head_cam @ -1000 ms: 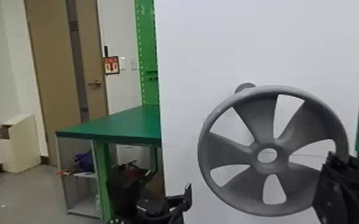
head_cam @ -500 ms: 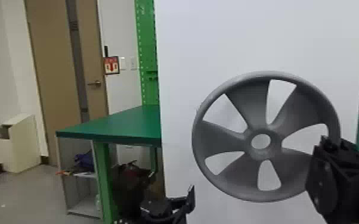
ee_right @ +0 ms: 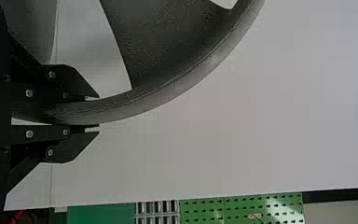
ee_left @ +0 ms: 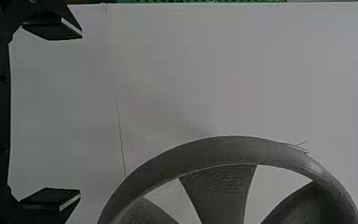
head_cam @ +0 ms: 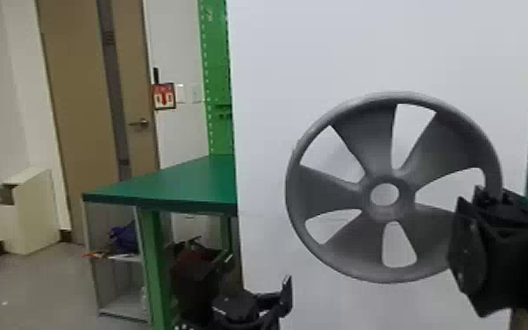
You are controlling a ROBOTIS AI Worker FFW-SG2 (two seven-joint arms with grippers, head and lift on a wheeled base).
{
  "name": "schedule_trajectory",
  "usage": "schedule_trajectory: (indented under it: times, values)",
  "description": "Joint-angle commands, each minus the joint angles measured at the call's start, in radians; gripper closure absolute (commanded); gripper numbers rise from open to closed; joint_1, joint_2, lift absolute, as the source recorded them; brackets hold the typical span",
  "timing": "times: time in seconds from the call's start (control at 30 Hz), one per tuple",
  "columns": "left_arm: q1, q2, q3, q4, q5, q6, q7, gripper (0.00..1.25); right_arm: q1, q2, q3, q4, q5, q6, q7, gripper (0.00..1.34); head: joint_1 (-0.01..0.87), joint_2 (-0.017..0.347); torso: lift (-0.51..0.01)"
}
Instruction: Hold the wheel and insert it
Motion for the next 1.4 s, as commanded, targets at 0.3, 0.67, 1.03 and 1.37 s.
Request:
schedule_trajectory:
  times: [0.3, 0.67, 1.03, 1.37]
  values:
    - [-0.016, 0.013, -0.026, 0.019, -0.001, 0.004, 0.0, 0.09, -0.071, 0.001, 0.037, 0.014, 0.001, 0.034, -0.053, 1.08, 0.176, 0.341, -0.489]
    - [-0.025, 0.02, -0.049, 0.036, 0.005, 0.004, 0.0, 0.09, -0.135, 0.001, 0.053, 0.06, -0.004, 0.034, -0.083, 1.08, 0.176, 0.341, -0.489]
    - [-0.033, 0.031, -0.064, 0.048, 0.013, 0.004, 0.001, 0.09, -0.178, 0.001, 0.08, 0.11, -0.01, 0.034, -0.102, 1.08, 0.176, 0.341, -0.489]
    - [-0.038, 0.04, -0.078, 0.061, 0.018, 0.004, 0.001, 0.09, -0.209, 0.001, 0.099, 0.151, -0.01, 0.034, -0.112, 1.08, 0.176, 0.341, -0.489]
